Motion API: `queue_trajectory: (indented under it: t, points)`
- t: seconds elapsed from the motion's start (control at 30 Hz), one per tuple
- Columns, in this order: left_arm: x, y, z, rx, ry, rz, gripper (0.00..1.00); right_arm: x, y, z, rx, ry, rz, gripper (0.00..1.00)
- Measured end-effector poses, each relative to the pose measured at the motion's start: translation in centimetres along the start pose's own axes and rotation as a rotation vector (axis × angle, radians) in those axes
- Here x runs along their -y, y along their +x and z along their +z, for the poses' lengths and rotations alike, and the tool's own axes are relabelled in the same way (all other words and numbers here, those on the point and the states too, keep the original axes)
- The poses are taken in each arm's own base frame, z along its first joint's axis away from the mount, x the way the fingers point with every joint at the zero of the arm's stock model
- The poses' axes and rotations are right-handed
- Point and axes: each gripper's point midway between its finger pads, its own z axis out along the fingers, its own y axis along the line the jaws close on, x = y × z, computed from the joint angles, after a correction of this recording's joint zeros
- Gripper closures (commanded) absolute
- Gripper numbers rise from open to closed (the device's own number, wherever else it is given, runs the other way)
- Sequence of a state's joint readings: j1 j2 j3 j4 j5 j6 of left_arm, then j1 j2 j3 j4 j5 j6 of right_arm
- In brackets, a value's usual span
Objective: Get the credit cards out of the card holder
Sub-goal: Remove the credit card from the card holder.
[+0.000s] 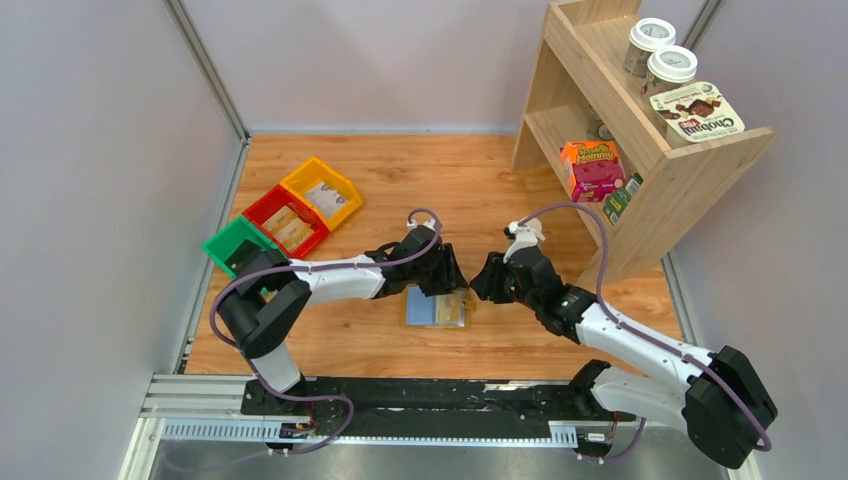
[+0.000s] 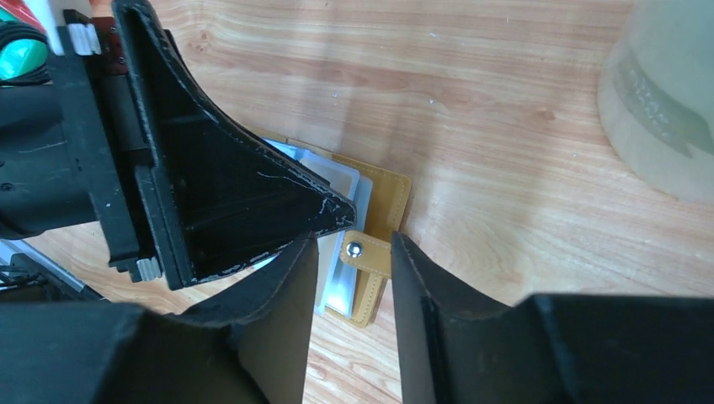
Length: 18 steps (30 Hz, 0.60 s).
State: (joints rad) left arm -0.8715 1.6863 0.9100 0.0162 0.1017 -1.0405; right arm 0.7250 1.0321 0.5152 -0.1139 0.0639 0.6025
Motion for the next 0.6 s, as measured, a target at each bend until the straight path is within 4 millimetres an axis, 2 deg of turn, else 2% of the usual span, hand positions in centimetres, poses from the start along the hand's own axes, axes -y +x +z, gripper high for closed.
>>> queue_trajectory:
  t: [0.13,0.37,0.47,0.6]
  points:
    - [0.5,-0.4,-0.6,0.021,0.019,0.006,0.47,0.1,0.7,0.3,-0.025,-0.004,-0.001,0.70]
    - [1.1,-3.2,-5.6,0.180,0.048,0.016,0.50,-0.9,3.1,1.9,-0.141,-0.075,0.007,0.80]
    - [0.3,-3.4,-6.6,0.209,0.036,0.017,0.51,-1.2,3.8,2.5,-0.185,-0.098,0.013,0.82]
    - [-2.1,-2.0,-6.3,0.178,-0.019,0.015,0.51,-1.9,3.6,3.6,-0.212,-0.130,0.038,0.84]
